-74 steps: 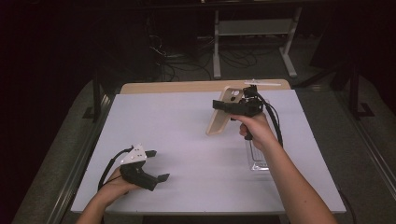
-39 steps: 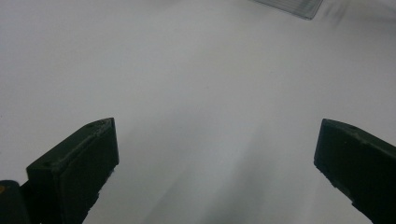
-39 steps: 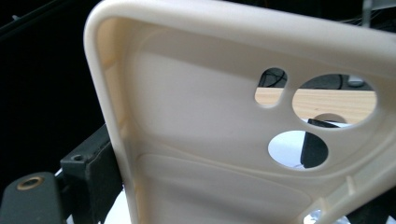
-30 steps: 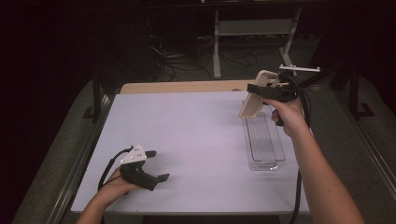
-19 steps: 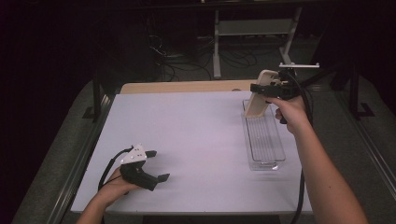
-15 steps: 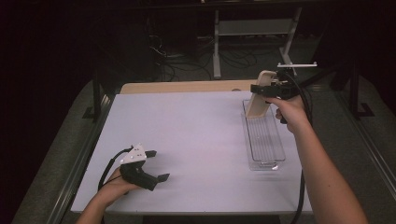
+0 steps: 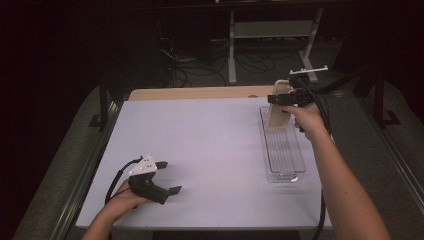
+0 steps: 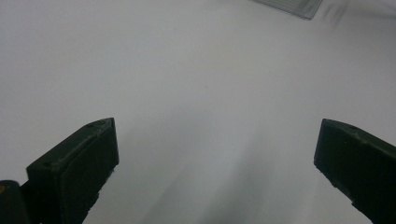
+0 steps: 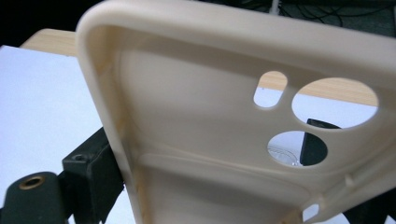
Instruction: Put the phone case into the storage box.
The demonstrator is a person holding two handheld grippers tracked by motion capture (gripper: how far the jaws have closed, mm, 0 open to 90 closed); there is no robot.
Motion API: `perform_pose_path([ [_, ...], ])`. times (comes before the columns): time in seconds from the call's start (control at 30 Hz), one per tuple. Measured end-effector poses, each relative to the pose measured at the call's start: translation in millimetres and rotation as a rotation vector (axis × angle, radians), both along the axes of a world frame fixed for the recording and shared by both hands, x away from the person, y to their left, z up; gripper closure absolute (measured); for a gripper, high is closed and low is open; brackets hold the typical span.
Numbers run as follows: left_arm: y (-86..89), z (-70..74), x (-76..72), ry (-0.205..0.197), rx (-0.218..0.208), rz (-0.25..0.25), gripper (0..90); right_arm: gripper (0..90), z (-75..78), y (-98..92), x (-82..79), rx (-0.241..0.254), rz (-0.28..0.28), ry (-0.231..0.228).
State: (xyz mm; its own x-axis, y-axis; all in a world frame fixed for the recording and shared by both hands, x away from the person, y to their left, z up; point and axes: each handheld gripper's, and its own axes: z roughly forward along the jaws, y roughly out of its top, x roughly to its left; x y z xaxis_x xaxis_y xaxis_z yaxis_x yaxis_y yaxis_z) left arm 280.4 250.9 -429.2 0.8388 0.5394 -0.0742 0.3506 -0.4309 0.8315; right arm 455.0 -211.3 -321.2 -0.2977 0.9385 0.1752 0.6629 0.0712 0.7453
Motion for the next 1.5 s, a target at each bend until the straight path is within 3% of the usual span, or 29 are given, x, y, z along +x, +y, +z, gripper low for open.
perform_pose_path([
  [0.63, -0.8, 0.1, -0.7, 0.013, -0.004, -0.005, 0.0, 9.8, -23.5, 10.7, 20.5, -0.061, -0.038, 0.084],
  [1.23, -2.3, -0.8, -0.9, 0.016, -0.01, -0.018, 0.0, 9.7, -41.9, 19.7, 41.5, -0.142, -0.064, 0.13],
  [1.5, -2.8, -0.2, -1.5, 0.024, -0.018, -0.018, 0.0, 9.3, -45.8, 20.7, 50.9, -0.139, -0.079, 0.137],
])
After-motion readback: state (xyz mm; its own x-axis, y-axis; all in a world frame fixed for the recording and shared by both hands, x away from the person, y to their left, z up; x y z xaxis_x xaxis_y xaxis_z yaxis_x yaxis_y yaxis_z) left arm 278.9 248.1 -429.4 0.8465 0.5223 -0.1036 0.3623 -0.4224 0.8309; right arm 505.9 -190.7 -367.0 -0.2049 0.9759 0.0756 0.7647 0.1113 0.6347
